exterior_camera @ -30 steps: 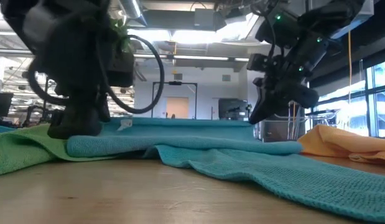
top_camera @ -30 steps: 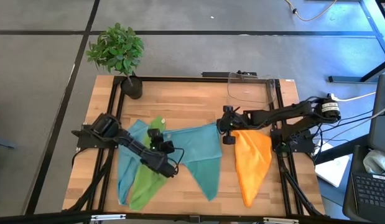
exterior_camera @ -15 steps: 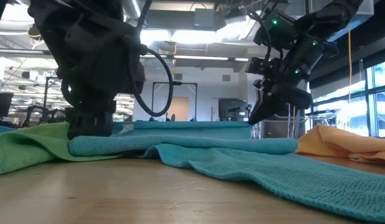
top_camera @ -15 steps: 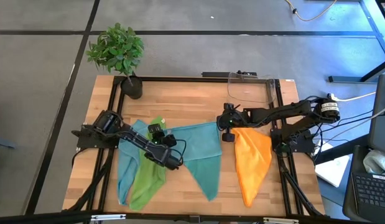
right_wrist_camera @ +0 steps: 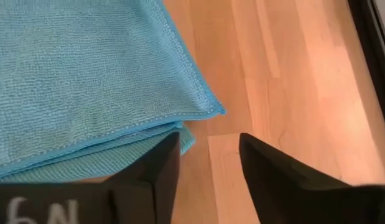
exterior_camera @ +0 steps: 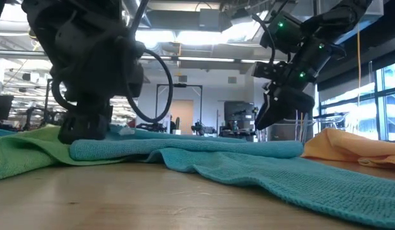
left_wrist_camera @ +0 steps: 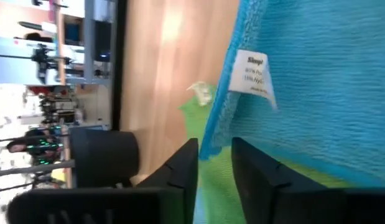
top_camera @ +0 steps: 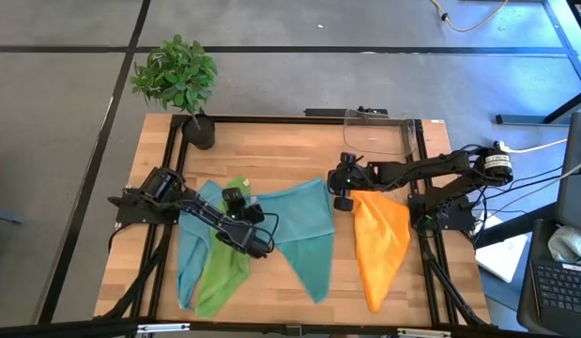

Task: Fold microfiber towels
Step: Fold the right light blue microfiber towel

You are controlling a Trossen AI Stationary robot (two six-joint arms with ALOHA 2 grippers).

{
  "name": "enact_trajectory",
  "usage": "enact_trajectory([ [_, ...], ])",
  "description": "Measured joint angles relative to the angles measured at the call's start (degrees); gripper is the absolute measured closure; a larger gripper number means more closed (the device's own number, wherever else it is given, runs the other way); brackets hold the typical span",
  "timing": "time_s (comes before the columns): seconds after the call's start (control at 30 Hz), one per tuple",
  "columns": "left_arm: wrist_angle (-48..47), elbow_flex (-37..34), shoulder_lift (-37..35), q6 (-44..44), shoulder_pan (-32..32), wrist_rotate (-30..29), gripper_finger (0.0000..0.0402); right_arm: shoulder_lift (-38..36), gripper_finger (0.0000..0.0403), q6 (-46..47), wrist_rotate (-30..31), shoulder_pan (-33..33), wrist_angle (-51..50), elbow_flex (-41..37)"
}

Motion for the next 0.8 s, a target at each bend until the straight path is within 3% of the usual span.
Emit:
enact_trajectory([
  [0.2, -4.08, 2.06, -0.07, -1.83, 0.01, -2.81, 0.0270, -0.15, 0.0223, 0.94, -0.17, 2.91, 0.01, 0.00],
  [0.37, -5.46, 4.39, -1.55, -0.35, -0.53, -1.15, 0.0238, -2.28, 0.0233, 0.96, -0.54, 7.71, -0.12, 0.00],
  [0.5, -8.61, 7.15, -4.22, -0.59, -3.00, 3.01, 0.0226, -6.73, 0.0237, 1.50, -9.30, 12.54, -1.14, 0.01],
  [0.63, -0.50, 8.82, -7.55, 0.30, -7.42, 7.00, 0.0225, -9.19, 0.0237, 5.03, -14.43, 17.85, -2.67, 0.15],
  [0.8, 11.97, 8.91, -7.36, 10.68, -12.59, 7.26, 0.0225, -5.12, 0.0237, 3.95, -8.76, 22.42, -5.14, 0.02],
])
